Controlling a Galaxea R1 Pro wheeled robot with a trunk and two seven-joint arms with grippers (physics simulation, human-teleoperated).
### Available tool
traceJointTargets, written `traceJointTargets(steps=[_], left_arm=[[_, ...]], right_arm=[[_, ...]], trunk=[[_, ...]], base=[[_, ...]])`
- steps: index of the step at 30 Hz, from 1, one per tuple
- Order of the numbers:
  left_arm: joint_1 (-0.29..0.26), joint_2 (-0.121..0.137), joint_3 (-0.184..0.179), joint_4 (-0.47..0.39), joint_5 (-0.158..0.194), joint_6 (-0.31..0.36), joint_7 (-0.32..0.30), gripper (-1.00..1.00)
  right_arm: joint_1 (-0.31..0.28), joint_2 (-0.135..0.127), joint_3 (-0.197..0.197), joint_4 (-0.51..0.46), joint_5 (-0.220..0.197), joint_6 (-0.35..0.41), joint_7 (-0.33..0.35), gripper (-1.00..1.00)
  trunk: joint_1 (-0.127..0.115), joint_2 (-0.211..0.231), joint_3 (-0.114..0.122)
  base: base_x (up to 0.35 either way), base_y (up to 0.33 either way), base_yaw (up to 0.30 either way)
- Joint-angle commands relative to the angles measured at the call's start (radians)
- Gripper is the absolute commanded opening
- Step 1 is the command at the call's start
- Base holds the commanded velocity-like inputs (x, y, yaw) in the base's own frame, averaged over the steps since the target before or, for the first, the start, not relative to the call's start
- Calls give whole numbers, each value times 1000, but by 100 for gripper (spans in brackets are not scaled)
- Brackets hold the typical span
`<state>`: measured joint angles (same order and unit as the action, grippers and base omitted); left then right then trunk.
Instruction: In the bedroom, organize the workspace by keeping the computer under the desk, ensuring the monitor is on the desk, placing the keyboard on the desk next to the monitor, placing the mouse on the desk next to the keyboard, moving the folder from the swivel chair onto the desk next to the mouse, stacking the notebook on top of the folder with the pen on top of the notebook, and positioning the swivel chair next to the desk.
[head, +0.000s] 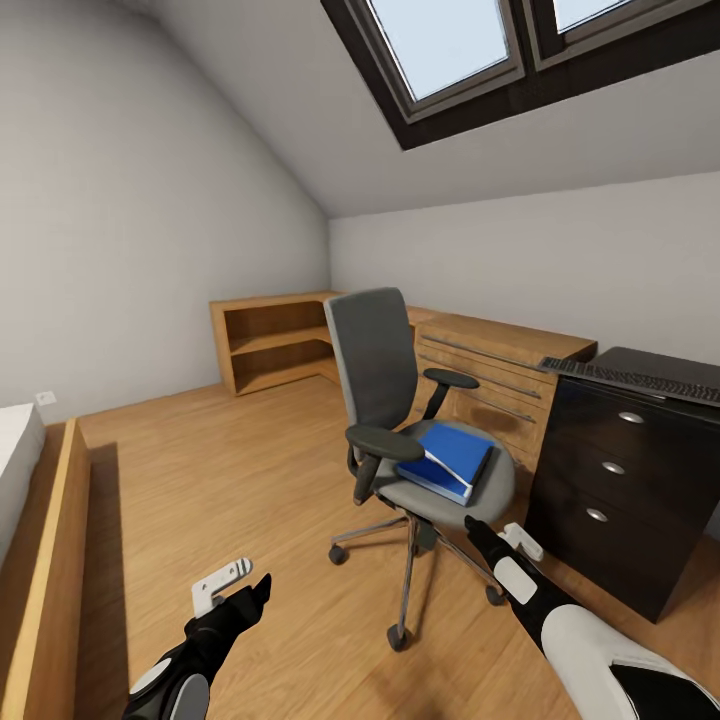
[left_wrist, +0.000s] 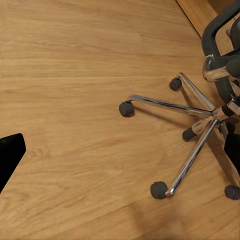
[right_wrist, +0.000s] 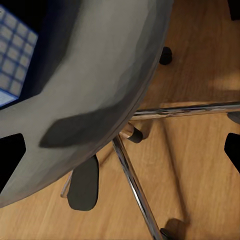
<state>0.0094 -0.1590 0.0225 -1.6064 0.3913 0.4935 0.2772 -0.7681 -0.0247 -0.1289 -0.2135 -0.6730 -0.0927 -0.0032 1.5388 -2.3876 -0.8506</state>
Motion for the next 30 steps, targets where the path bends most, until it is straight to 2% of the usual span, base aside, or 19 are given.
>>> traceJointTargets(steps=[1, 11, 30], left_arm=[[0, -1, 1, -2, 11, 4, 6, 100], [0, -1, 1, -2, 11, 3, 6, 100], [0, -1, 0, -3, 11, 2, 6, 100]], right_arm=[[0, 0, 2, 0, -8, -2, 0, 100], [0, 0, 3, 1, -8, -2, 0, 100], [0, 0, 3, 2, -8, -2, 0, 100]], trunk=[[0, 0, -1], [0, 0, -1], [0, 0, -1]], base=[[0, 0, 0], [22, 0, 0], [277, 0, 0]])
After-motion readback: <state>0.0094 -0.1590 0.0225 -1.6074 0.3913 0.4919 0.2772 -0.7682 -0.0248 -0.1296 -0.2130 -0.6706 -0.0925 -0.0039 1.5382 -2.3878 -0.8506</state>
